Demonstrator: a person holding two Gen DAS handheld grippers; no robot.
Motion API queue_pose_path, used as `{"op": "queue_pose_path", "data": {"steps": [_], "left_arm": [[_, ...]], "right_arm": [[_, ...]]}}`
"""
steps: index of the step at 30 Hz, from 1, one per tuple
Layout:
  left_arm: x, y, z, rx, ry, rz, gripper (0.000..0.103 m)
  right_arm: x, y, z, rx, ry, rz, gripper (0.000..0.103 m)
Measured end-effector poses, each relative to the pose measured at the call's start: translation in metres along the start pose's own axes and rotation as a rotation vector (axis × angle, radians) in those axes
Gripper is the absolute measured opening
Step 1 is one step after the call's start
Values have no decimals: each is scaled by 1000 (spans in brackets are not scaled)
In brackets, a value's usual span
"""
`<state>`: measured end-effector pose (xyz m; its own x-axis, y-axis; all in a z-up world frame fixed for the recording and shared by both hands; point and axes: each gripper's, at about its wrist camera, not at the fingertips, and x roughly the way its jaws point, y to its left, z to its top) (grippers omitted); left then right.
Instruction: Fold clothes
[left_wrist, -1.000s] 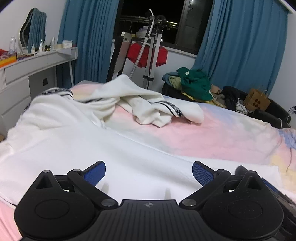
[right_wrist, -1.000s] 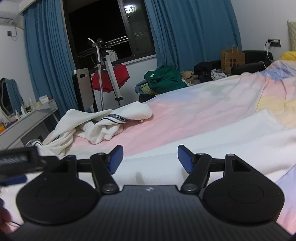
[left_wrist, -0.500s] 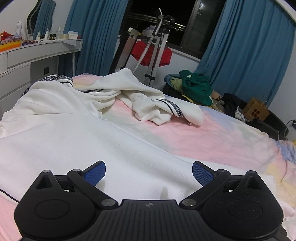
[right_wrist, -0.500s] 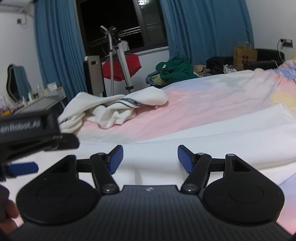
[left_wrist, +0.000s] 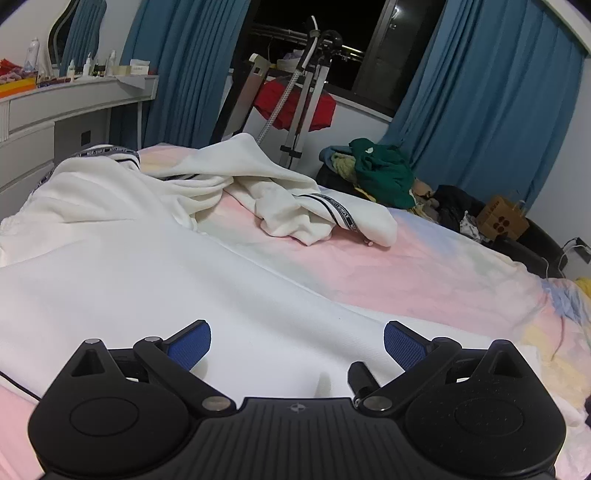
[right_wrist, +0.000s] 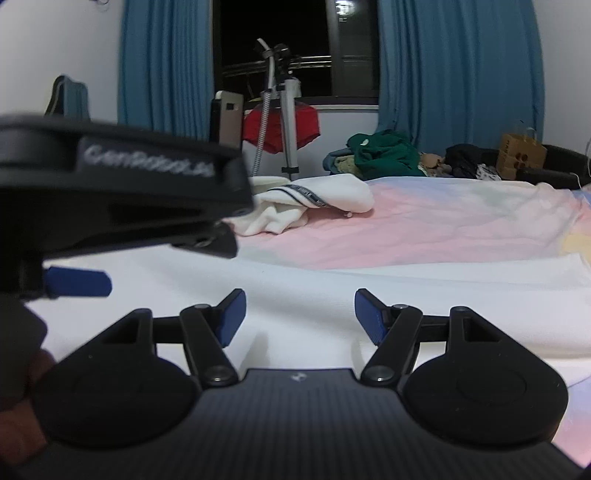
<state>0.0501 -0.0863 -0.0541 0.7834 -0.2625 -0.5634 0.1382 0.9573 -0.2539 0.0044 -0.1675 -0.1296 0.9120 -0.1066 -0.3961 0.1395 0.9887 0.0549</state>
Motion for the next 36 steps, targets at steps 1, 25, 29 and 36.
{"op": "queue_pose_path", "data": {"steps": [1,25,29,36], "left_arm": [[0,0,0,3,-2,2,101],[0,-11,-6,126,-3,13,101],[1,-10,-7,129,7,11,101],[1,-11,-9,152,8,10,101]], "right_arm": [[0,-1,0,1,2,3,68],[1,-7,-5,35,18,11,68],[1,-6,-5,24,20,8,68],[3,-6,-6,28,29,12,67]]}}
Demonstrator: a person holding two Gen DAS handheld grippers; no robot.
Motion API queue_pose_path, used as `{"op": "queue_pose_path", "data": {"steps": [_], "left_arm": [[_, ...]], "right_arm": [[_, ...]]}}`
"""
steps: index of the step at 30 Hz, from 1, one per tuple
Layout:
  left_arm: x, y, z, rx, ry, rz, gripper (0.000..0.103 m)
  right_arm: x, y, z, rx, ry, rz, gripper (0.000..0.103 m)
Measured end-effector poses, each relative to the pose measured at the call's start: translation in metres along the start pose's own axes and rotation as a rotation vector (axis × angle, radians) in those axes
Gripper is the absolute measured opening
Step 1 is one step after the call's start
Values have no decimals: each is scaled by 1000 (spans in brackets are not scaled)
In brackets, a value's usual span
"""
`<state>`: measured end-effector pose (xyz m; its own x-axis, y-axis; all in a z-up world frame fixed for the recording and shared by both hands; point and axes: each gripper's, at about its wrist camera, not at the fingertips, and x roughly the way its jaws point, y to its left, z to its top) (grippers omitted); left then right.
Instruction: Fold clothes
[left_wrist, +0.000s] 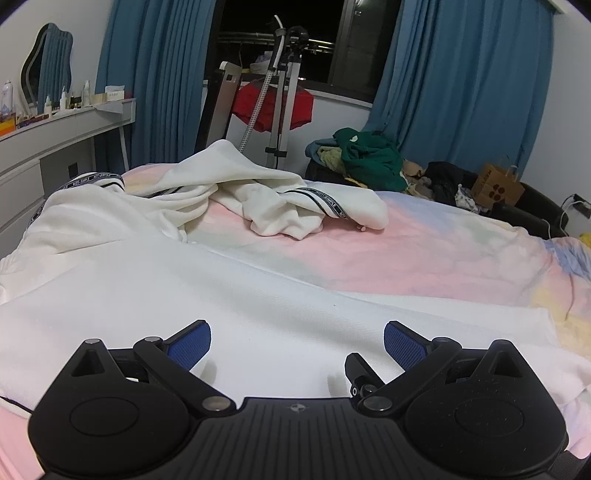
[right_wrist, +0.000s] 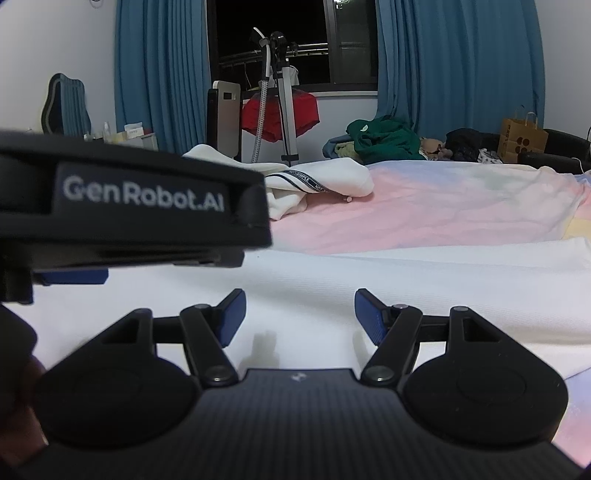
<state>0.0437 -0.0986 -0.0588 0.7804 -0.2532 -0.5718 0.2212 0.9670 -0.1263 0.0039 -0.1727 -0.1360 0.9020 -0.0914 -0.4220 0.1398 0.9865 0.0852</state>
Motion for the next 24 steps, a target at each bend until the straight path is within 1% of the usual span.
{"op": "queue_pose_path", "data": {"steps": [4,7,9,11,14,16,18,21,24], "left_arm": [[0,-1,-1,9,0,-2,101],[3,0,-2,-5,17,-24,101],[4,1,-2,-13,25,-16,101],[5,4,-1,-5,15,13,101],[3,13,5,-5,3,55,101],[1,21,12,-21,-2,67,101],[-2,26,19,-7,-19,89,101],[-5,32,28,18,-53,124,101],[-6,38,35,40,-90,160,102]], "right_arm": [[0,1,-1,-7,-4,-3,67],[2,1,0,4,3,-3,67],[3,-1,0,15,10,-1,67],[4,-4,1,31,20,-1,67],[8,-21,6,100,51,-22,68],[13,-39,14,184,71,-21,68],[21,-60,26,285,80,-5,68],[50,-86,52,412,115,25,69],[99,-97,80,502,160,88,67]]}}
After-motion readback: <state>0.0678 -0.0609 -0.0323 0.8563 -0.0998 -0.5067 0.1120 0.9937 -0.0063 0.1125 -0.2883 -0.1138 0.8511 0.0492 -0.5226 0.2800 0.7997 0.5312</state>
